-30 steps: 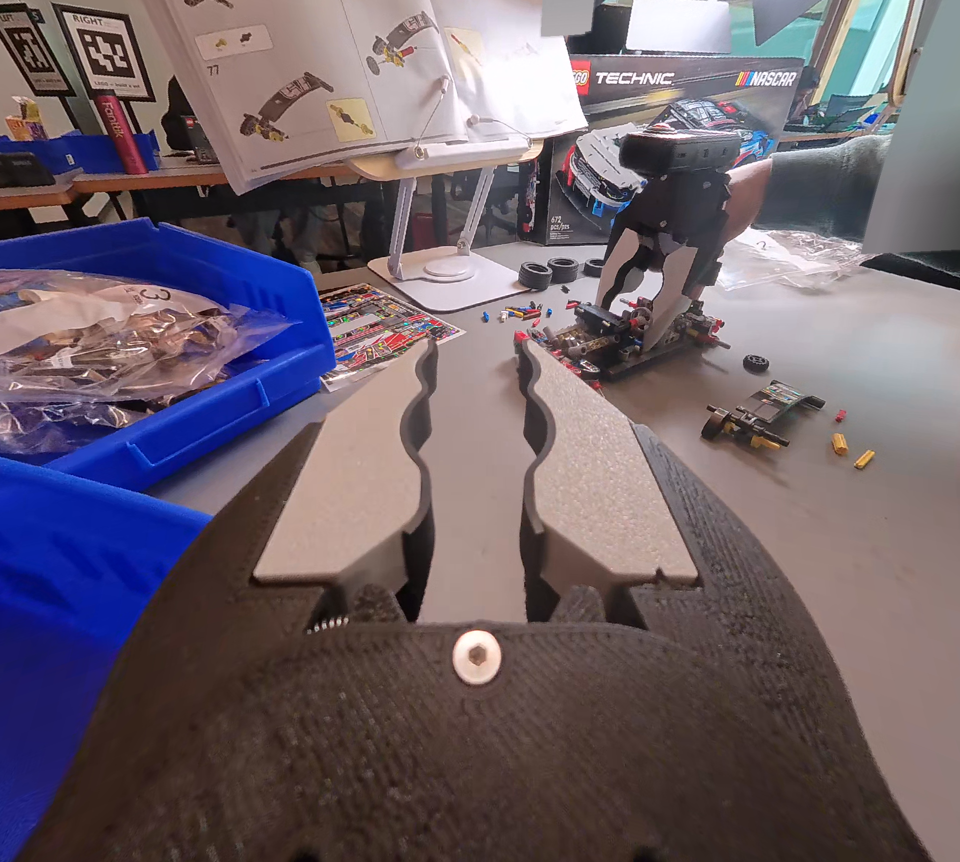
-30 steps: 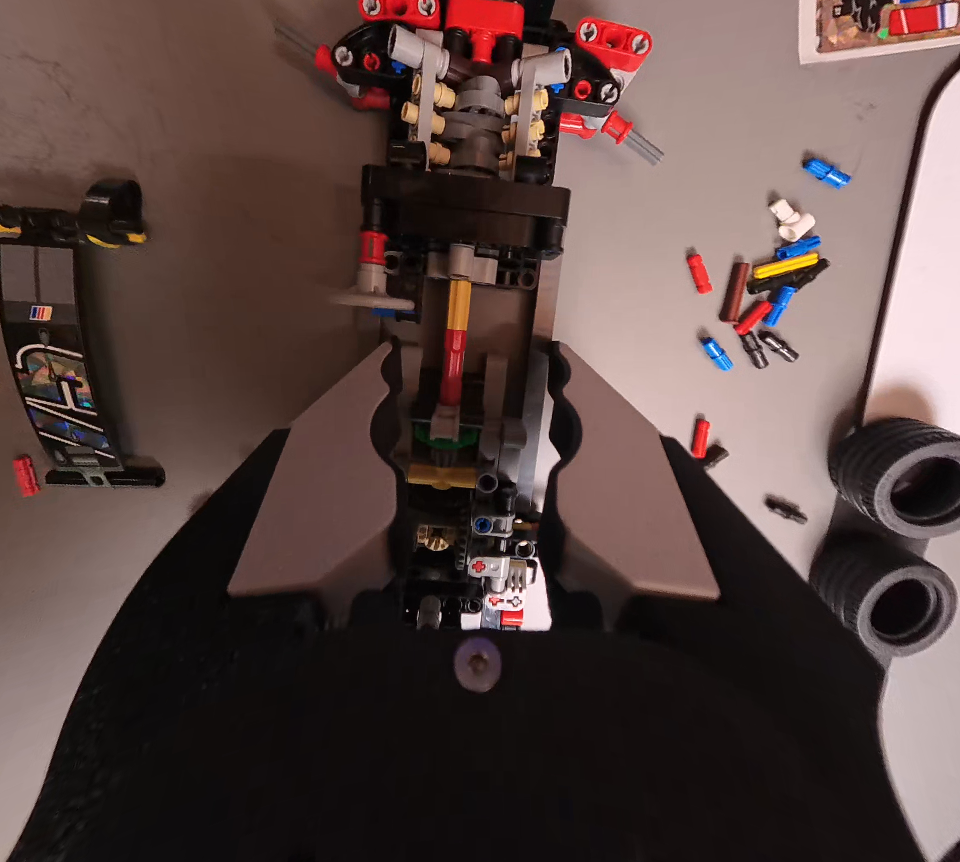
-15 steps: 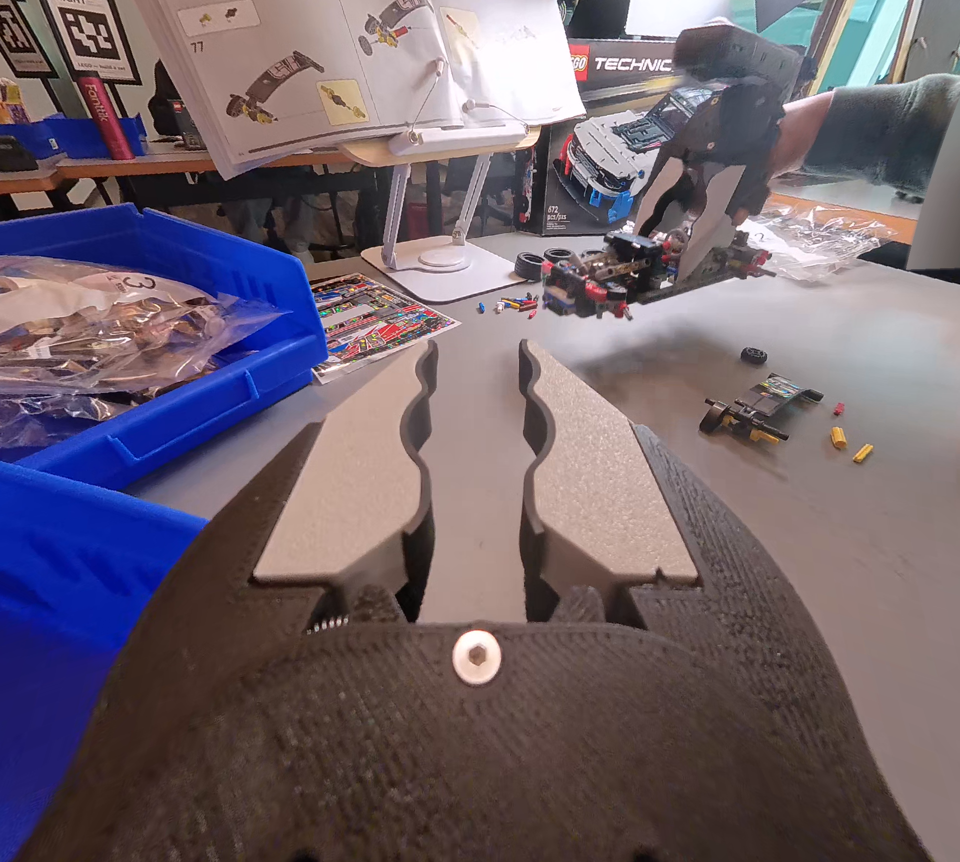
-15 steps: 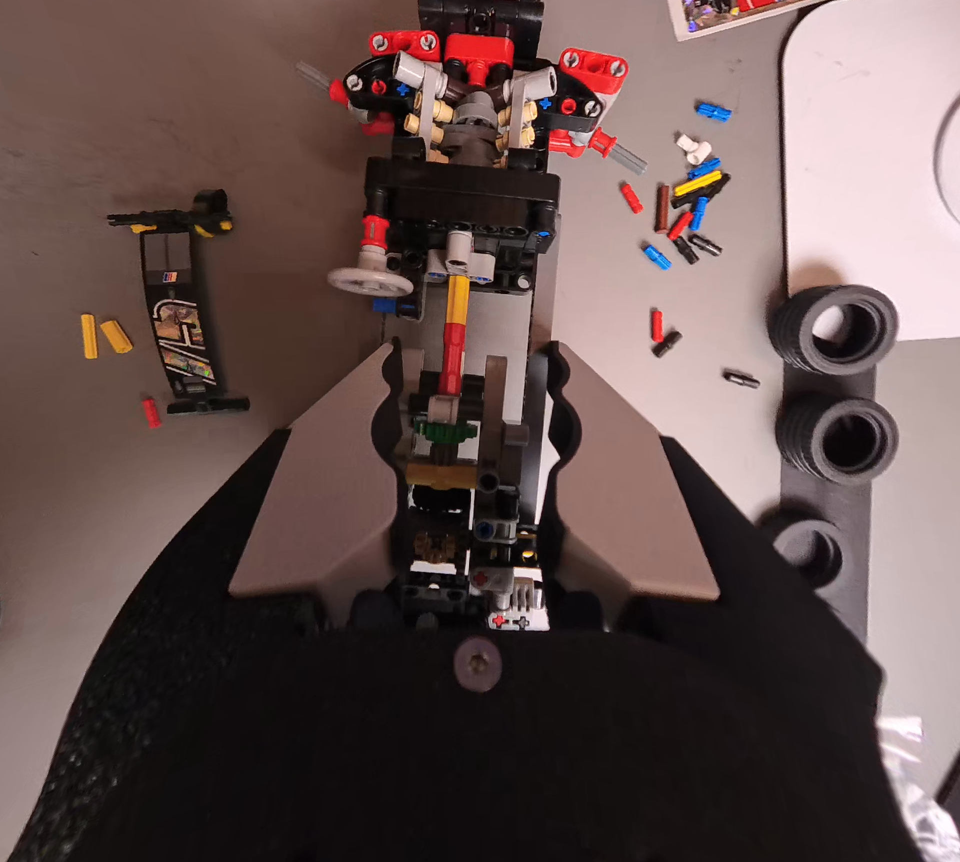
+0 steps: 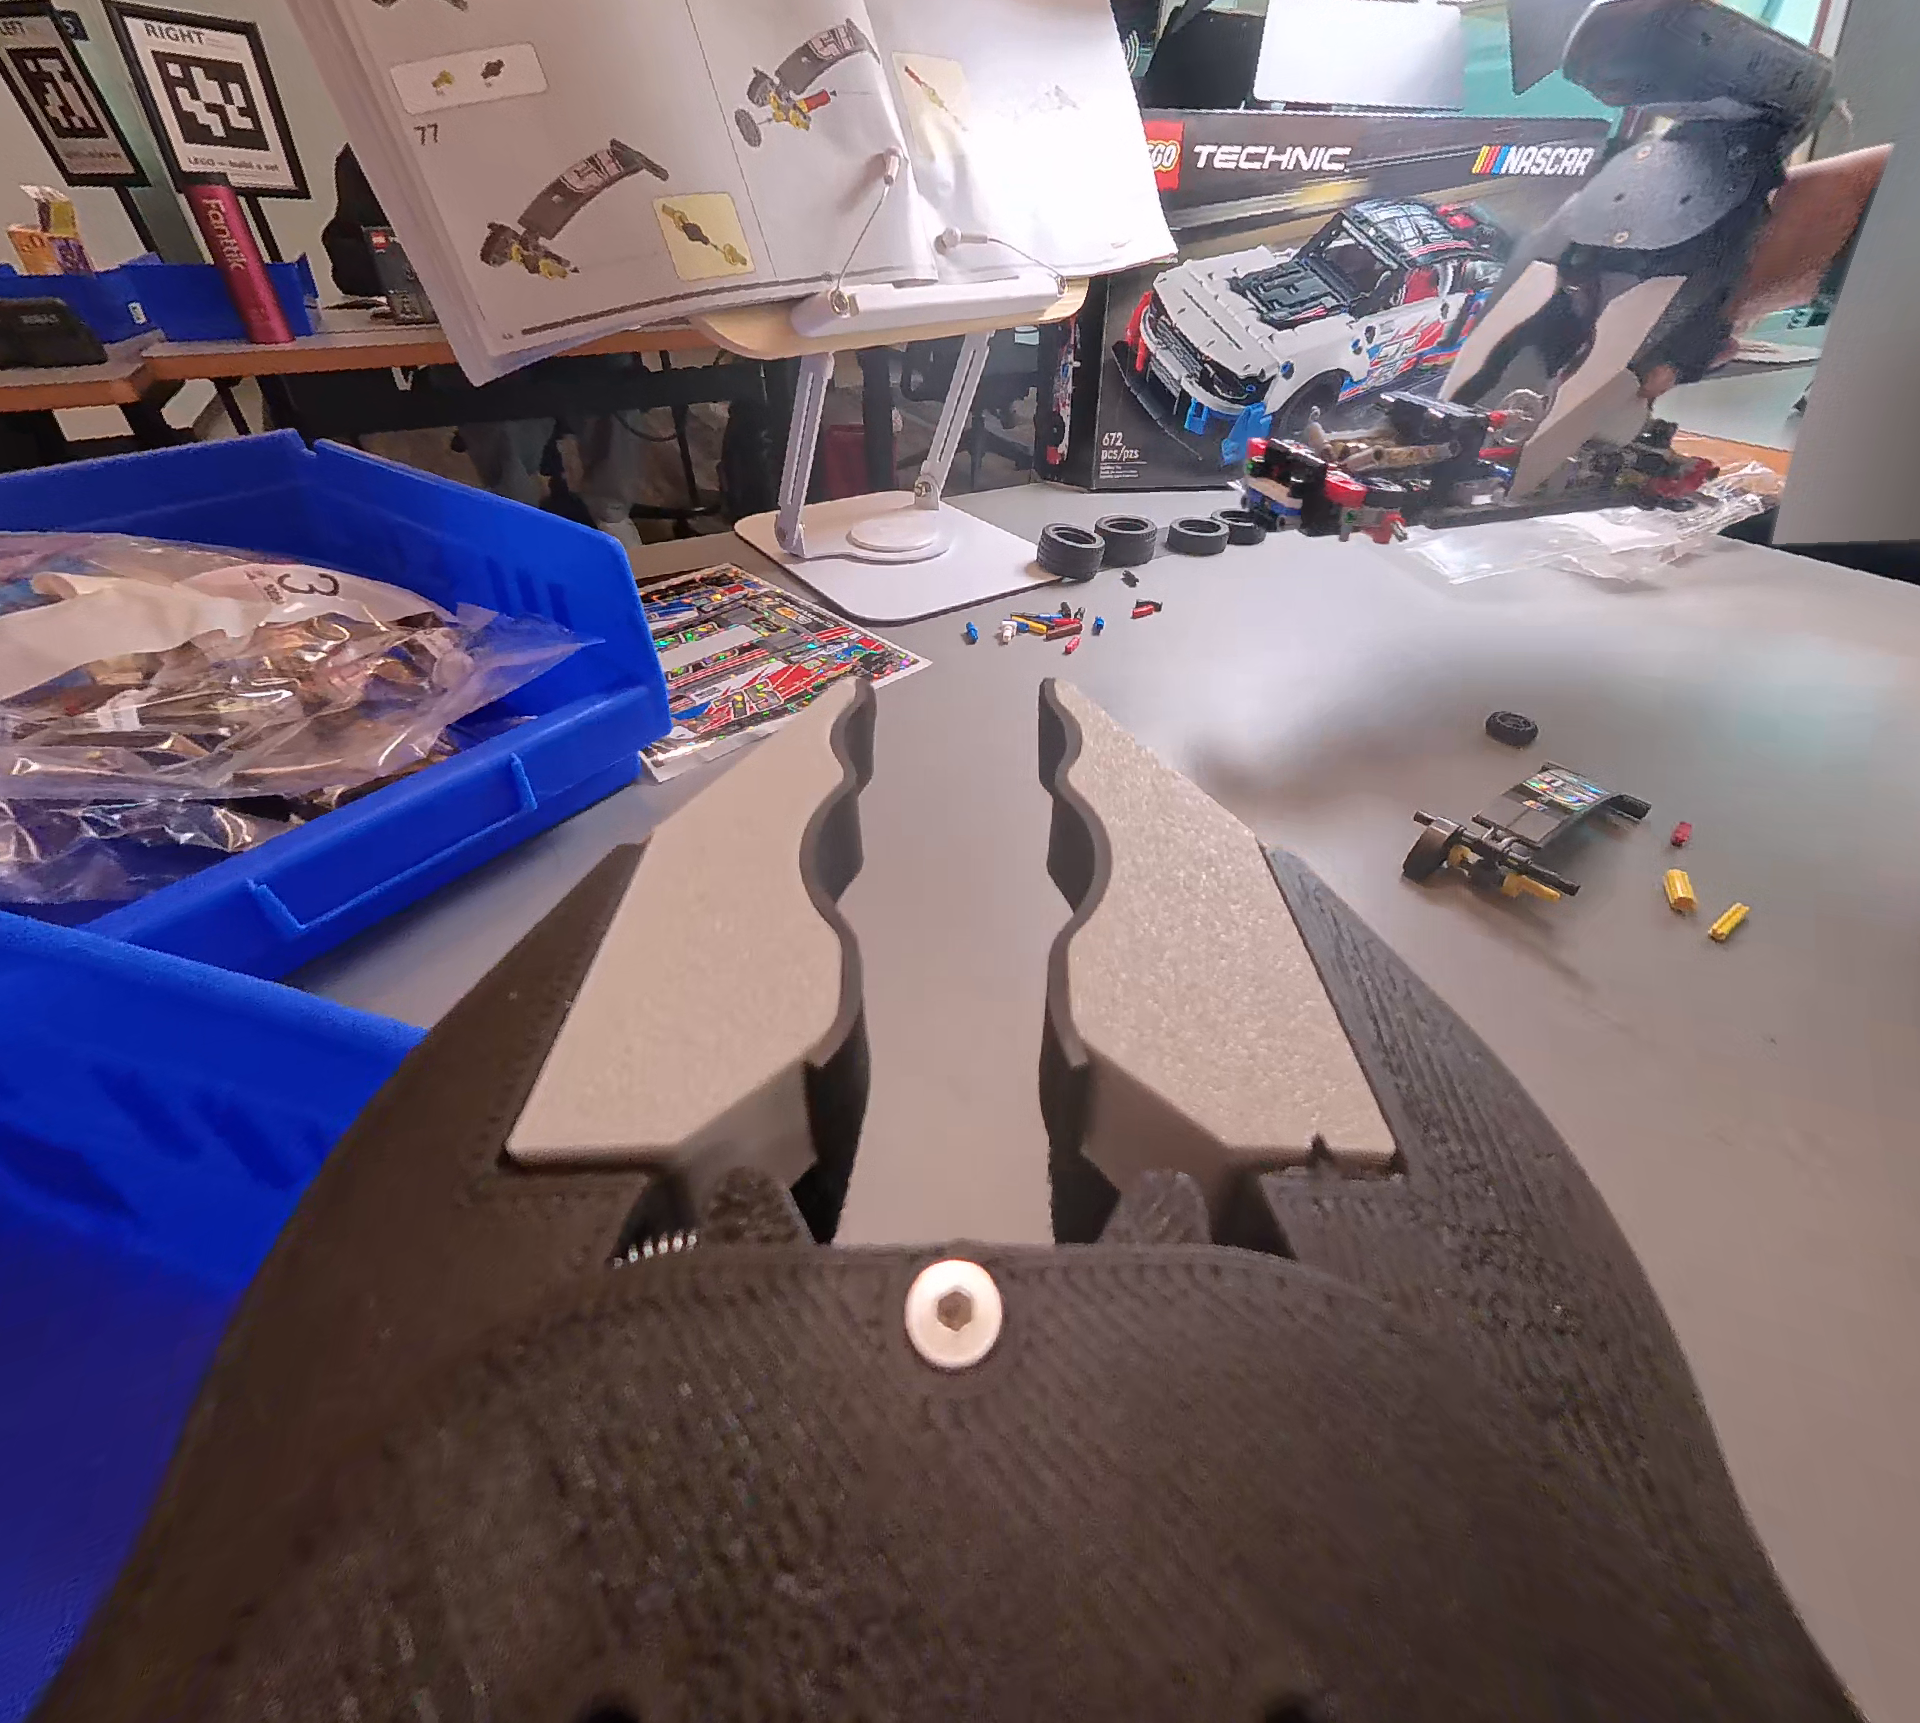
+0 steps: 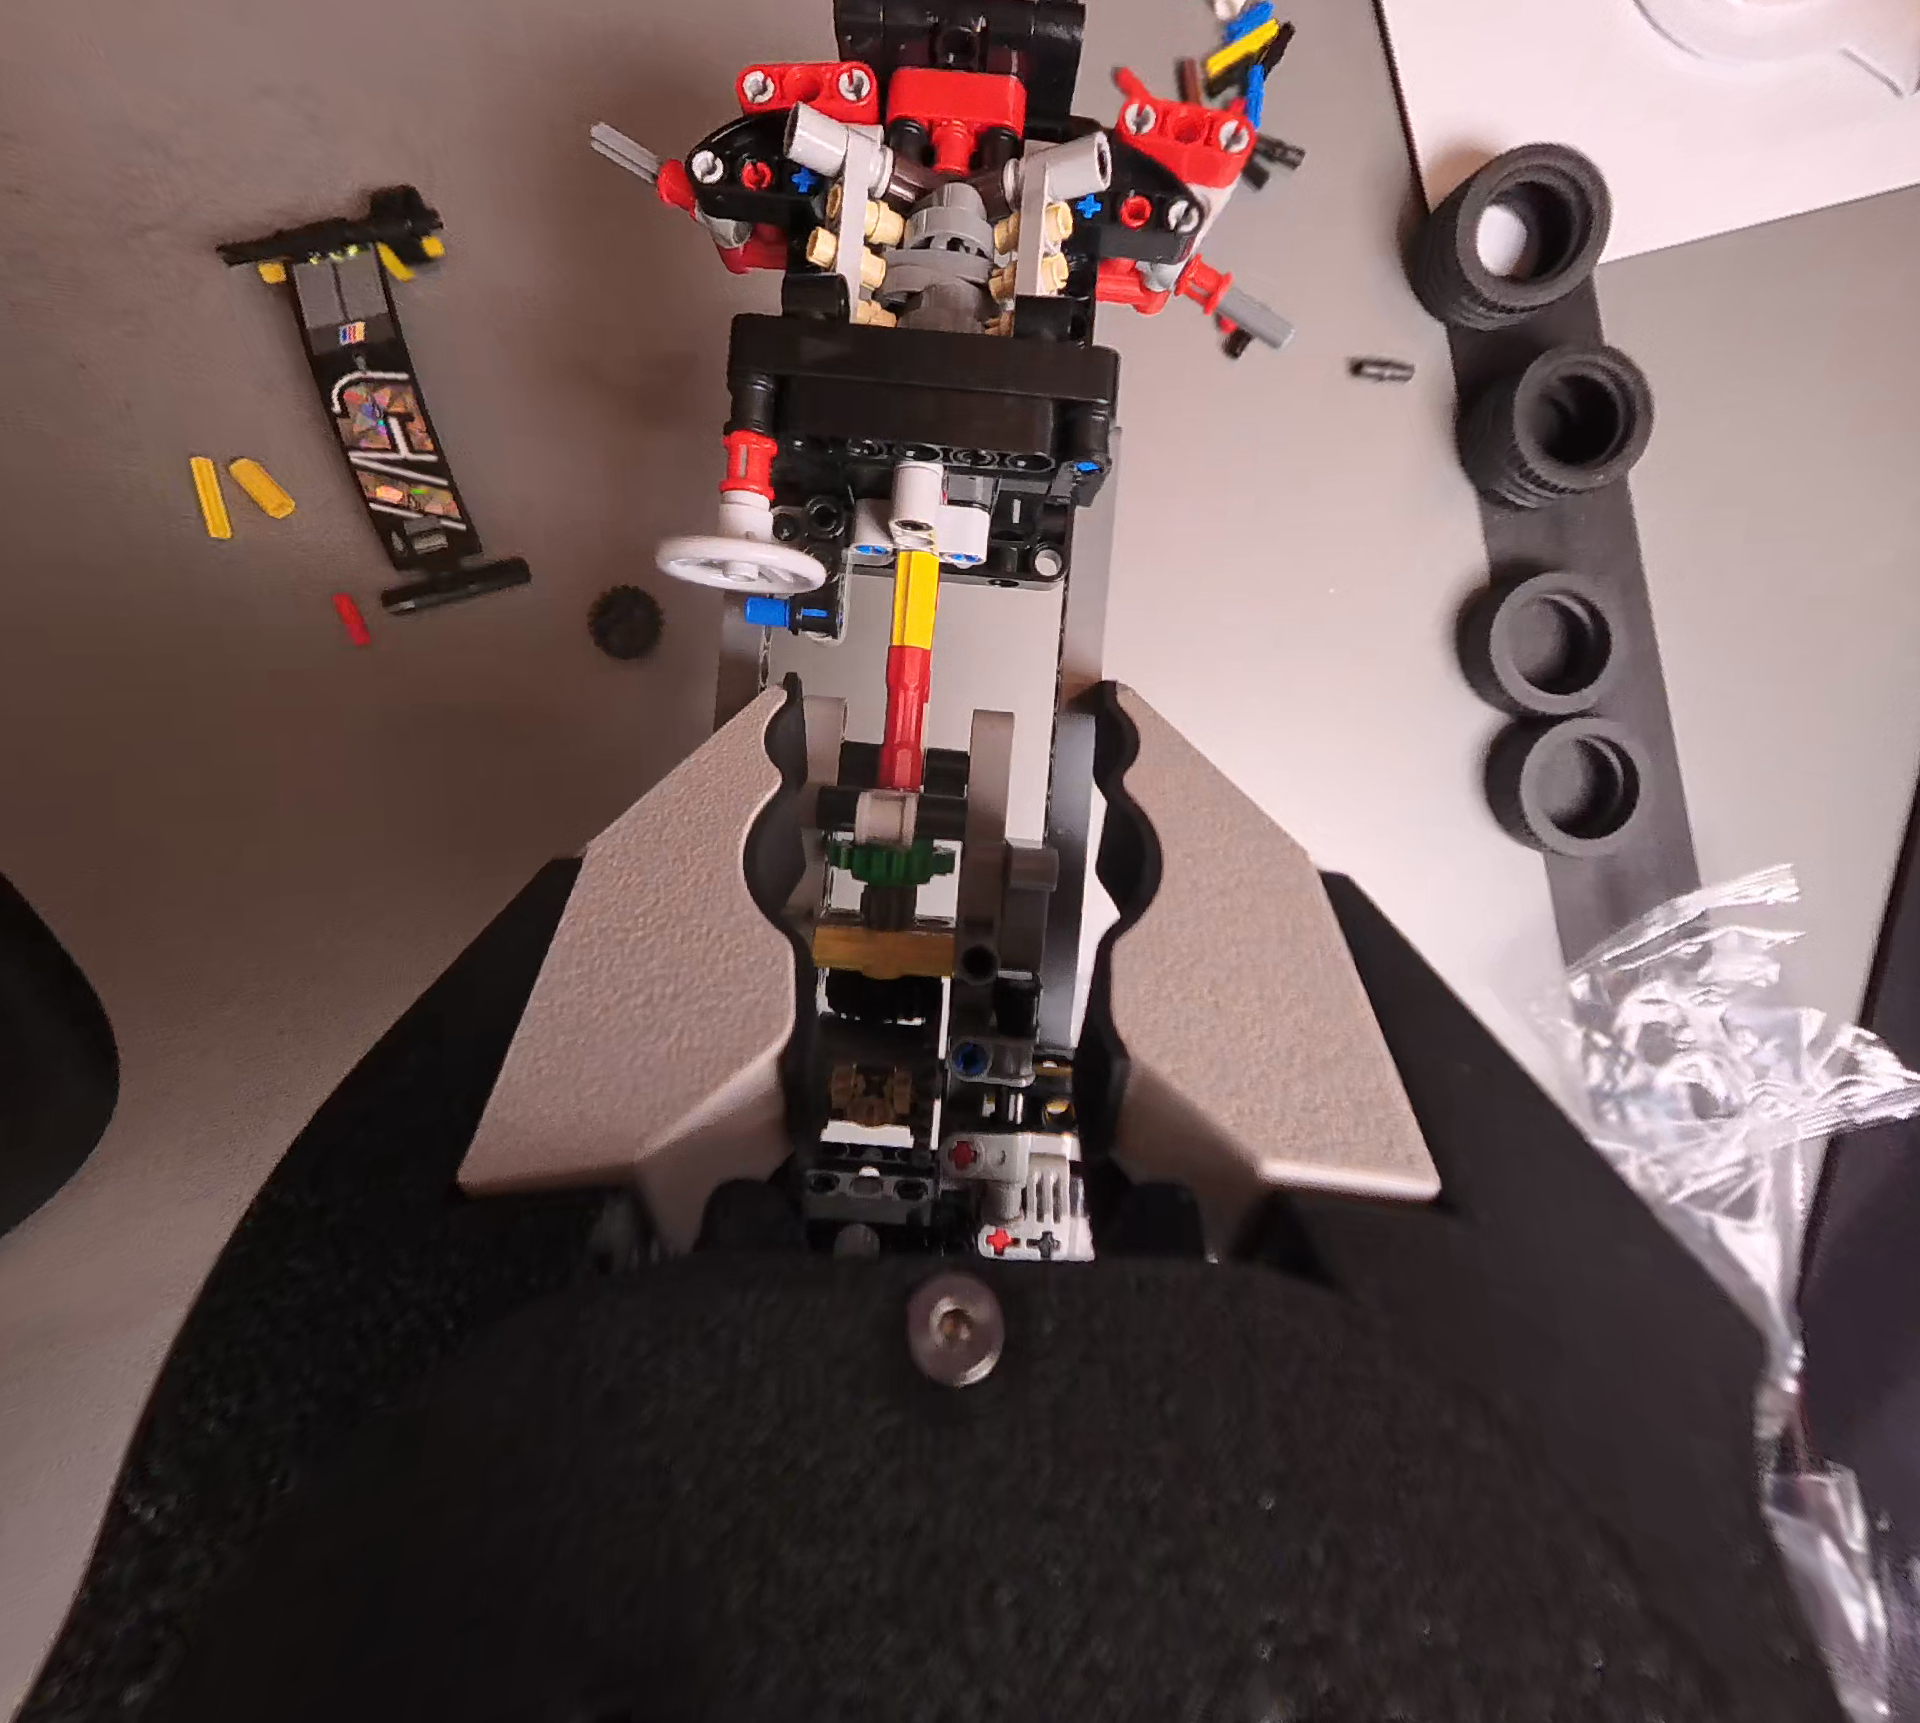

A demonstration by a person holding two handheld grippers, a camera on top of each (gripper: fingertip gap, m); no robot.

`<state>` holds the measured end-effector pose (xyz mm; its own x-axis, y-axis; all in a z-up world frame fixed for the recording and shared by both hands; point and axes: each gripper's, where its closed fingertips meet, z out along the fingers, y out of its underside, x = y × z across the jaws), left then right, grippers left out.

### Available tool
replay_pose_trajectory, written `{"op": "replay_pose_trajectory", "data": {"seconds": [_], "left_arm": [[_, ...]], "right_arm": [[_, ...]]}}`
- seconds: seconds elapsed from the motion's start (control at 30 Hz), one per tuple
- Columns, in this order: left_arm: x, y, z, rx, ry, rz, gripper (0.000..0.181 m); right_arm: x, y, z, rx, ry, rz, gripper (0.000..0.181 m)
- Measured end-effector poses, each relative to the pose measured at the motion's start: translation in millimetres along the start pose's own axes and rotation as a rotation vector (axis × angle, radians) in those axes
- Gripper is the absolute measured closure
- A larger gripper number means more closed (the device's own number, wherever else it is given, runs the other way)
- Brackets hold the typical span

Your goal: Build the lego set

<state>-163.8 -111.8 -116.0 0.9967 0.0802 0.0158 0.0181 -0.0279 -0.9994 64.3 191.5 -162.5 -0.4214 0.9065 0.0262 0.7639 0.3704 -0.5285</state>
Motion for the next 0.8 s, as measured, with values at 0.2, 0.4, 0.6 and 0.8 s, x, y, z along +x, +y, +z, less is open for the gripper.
{"op": "replay_pose_trajectory", "data": {"seconds": [0.2,0.4,0.6,0.8], "left_arm": [[1,5,2,-0.020,0.001,0.004,0.151],[2,10,5,-0.043,0.007,0.008,0.151],[3,17,8,-0.069,0.011,0.010,0.151],[6,19,8,-0.081,0.026,0.007,0.149]], "right_arm": [[-13,25,10,-0.016,-0.022,0.026,0.129],[-20,31,34,-0.030,-0.047,0.001,0.129],[-12,13,63,-0.038,-0.057,-0.071,0.129],[-9,-11,87,-0.054,-0.057,-0.170,0.129]]}}
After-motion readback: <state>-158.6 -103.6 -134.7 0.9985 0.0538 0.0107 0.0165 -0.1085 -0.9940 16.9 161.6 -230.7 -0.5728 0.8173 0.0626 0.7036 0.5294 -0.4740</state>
